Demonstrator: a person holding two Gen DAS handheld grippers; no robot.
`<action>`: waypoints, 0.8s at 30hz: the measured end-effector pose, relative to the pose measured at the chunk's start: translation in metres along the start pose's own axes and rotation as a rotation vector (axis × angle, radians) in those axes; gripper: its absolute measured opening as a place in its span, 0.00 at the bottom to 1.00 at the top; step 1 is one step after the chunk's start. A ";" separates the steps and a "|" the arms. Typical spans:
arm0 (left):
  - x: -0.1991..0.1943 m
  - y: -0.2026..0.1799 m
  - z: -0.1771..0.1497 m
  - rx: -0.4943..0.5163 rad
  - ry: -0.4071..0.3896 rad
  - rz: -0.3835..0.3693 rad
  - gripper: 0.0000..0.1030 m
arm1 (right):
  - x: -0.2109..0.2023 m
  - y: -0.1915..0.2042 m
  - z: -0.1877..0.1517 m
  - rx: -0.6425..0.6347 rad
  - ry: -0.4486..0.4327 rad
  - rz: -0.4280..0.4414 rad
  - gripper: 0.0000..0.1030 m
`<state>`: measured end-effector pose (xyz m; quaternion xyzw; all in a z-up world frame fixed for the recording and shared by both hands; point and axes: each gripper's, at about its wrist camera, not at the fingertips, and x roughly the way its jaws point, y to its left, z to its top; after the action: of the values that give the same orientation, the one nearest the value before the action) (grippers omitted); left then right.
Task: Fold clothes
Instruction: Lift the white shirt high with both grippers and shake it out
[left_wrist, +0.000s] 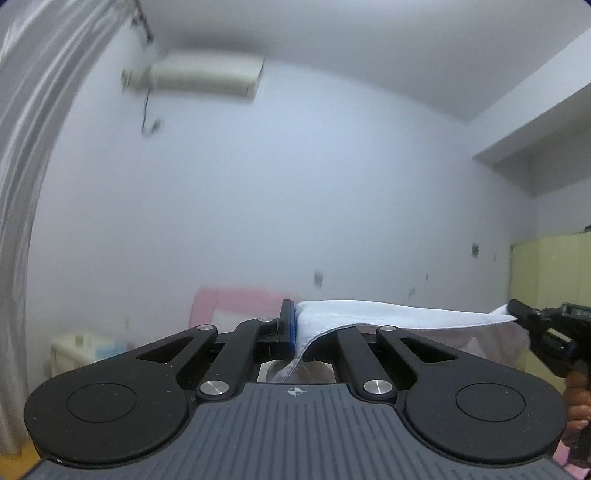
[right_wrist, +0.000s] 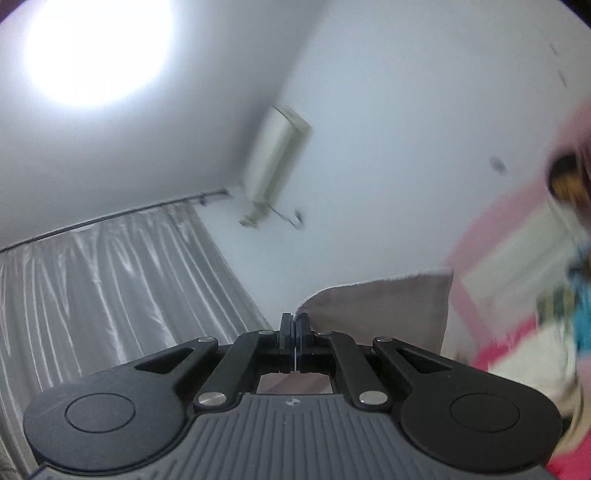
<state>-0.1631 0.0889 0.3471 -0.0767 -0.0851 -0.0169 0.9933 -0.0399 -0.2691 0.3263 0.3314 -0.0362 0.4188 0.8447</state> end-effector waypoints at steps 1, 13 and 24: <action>-0.002 -0.006 0.008 0.008 -0.019 -0.002 0.00 | -0.002 0.013 0.009 -0.028 -0.022 0.010 0.02; -0.067 -0.036 0.040 0.062 -0.170 -0.020 0.00 | -0.048 0.109 0.040 -0.207 -0.129 0.077 0.02; -0.068 -0.030 0.019 0.062 -0.127 -0.041 0.00 | -0.072 0.135 0.033 -0.268 -0.131 0.045 0.02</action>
<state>-0.2350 0.0636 0.3587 -0.0449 -0.1502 -0.0295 0.9872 -0.1781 -0.2800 0.3984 0.2413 -0.1545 0.4063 0.8676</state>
